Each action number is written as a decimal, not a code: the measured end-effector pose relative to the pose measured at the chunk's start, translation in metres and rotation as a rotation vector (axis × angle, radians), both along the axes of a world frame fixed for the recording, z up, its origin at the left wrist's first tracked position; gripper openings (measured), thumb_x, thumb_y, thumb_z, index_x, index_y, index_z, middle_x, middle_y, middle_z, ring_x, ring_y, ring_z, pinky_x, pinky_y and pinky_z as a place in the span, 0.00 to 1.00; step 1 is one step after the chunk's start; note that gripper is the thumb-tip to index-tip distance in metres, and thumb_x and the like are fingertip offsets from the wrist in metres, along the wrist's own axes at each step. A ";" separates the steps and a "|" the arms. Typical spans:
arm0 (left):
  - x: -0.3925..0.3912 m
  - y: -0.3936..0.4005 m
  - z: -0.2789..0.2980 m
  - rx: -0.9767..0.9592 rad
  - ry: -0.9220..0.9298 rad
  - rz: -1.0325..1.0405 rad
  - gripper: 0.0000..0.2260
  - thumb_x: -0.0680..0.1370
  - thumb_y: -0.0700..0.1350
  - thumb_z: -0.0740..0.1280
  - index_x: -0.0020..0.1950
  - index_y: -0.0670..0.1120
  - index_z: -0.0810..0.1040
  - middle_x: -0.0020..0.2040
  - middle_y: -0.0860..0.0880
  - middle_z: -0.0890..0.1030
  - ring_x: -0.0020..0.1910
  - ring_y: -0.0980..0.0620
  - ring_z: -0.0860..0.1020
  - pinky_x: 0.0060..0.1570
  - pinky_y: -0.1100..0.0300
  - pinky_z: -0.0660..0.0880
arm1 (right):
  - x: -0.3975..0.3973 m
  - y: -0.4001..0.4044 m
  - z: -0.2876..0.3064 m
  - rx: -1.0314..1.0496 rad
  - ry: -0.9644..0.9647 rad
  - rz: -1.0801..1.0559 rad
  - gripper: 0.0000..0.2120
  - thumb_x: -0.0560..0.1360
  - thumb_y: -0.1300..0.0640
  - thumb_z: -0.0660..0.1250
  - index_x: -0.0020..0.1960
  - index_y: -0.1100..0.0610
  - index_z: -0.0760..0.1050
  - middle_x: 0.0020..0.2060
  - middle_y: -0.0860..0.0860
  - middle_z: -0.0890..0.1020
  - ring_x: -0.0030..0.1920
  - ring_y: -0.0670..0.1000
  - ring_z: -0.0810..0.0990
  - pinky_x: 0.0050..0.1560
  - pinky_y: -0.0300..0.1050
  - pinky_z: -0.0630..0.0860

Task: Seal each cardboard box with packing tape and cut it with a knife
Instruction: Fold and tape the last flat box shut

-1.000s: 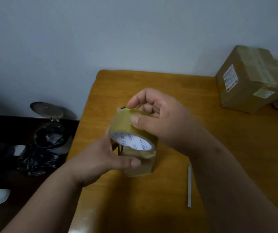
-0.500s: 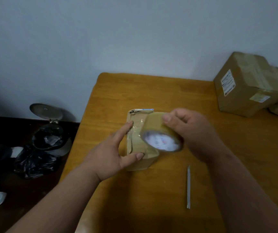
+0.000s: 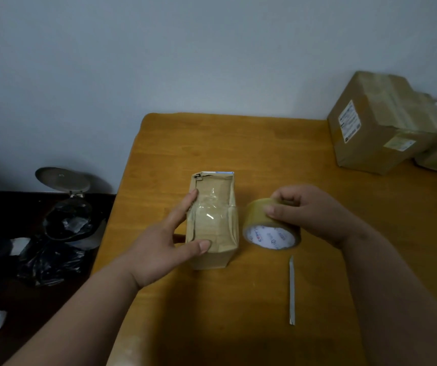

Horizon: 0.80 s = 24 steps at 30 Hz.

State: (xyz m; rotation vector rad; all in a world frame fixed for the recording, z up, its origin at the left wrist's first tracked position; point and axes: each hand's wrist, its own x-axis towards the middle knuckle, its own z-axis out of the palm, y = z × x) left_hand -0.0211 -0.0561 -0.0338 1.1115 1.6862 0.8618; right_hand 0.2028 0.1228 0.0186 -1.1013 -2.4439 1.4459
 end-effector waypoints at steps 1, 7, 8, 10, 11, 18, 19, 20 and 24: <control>0.000 0.000 0.000 -0.004 -0.035 0.018 0.40 0.69 0.61 0.73 0.67 0.82 0.49 0.72 0.65 0.66 0.57 0.57 0.80 0.48 0.58 0.79 | -0.005 -0.001 -0.001 0.015 -0.016 0.013 0.07 0.75 0.50 0.69 0.43 0.53 0.81 0.36 0.52 0.83 0.35 0.47 0.80 0.40 0.49 0.76; 0.009 0.003 0.001 -0.011 -0.204 0.205 0.39 0.63 0.71 0.71 0.64 0.84 0.48 0.63 0.70 0.69 0.56 0.57 0.79 0.47 0.56 0.82 | -0.022 0.000 -0.006 0.015 0.031 0.003 0.09 0.72 0.46 0.72 0.47 0.51 0.83 0.40 0.48 0.85 0.41 0.46 0.83 0.47 0.51 0.79; 0.010 0.006 -0.001 -0.002 -0.224 0.275 0.37 0.65 0.72 0.70 0.64 0.85 0.47 0.60 0.71 0.70 0.56 0.56 0.79 0.47 0.55 0.82 | -0.024 -0.003 -0.009 -0.047 0.080 -0.013 0.11 0.70 0.46 0.73 0.47 0.52 0.83 0.40 0.50 0.86 0.42 0.48 0.83 0.47 0.50 0.79; 0.008 0.010 -0.007 0.005 -0.323 0.411 0.35 0.68 0.69 0.68 0.64 0.83 0.47 0.56 0.72 0.71 0.56 0.52 0.80 0.48 0.49 0.82 | -0.024 -0.009 -0.018 -0.227 0.247 -0.065 0.13 0.67 0.49 0.72 0.45 0.57 0.82 0.39 0.55 0.85 0.40 0.51 0.82 0.43 0.49 0.77; 0.005 0.010 -0.011 -0.003 -0.401 0.460 0.33 0.68 0.67 0.67 0.66 0.81 0.51 0.55 0.70 0.74 0.55 0.50 0.81 0.47 0.47 0.82 | -0.024 -0.011 -0.022 -0.339 0.342 -0.095 0.10 0.68 0.52 0.72 0.44 0.59 0.82 0.37 0.56 0.84 0.39 0.51 0.81 0.41 0.46 0.77; 0.005 -0.009 -0.055 -0.184 -0.867 0.546 0.16 0.82 0.55 0.58 0.66 0.55 0.77 0.58 0.43 0.83 0.51 0.43 0.84 0.43 0.45 0.82 | -0.019 -0.020 -0.049 -0.772 0.461 -0.075 0.20 0.63 0.55 0.72 0.51 0.65 0.77 0.44 0.60 0.82 0.45 0.57 0.81 0.44 0.50 0.77; 0.007 -0.011 -0.061 -0.207 -0.883 0.572 0.15 0.83 0.52 0.58 0.68 0.53 0.75 0.56 0.43 0.84 0.48 0.44 0.84 0.42 0.47 0.82 | -0.021 -0.024 -0.054 -0.814 0.432 -0.077 0.20 0.64 0.56 0.72 0.54 0.65 0.77 0.47 0.60 0.82 0.48 0.58 0.82 0.46 0.52 0.78; 0.009 -0.014 -0.067 -0.232 -0.832 0.603 0.16 0.84 0.49 0.59 0.71 0.54 0.72 0.53 0.45 0.84 0.46 0.45 0.84 0.42 0.49 0.81 | -0.023 -0.030 -0.059 -0.826 0.394 -0.087 0.18 0.66 0.57 0.73 0.54 0.62 0.78 0.48 0.58 0.83 0.50 0.58 0.82 0.48 0.51 0.79; 0.015 -0.022 -0.077 -0.261 -0.245 0.506 0.31 0.79 0.39 0.66 0.75 0.64 0.60 0.72 0.52 0.71 0.64 0.52 0.72 0.61 0.53 0.71 | -0.041 -0.059 -0.084 -0.567 0.117 0.013 0.12 0.72 0.51 0.74 0.53 0.53 0.80 0.46 0.50 0.85 0.47 0.50 0.84 0.50 0.47 0.81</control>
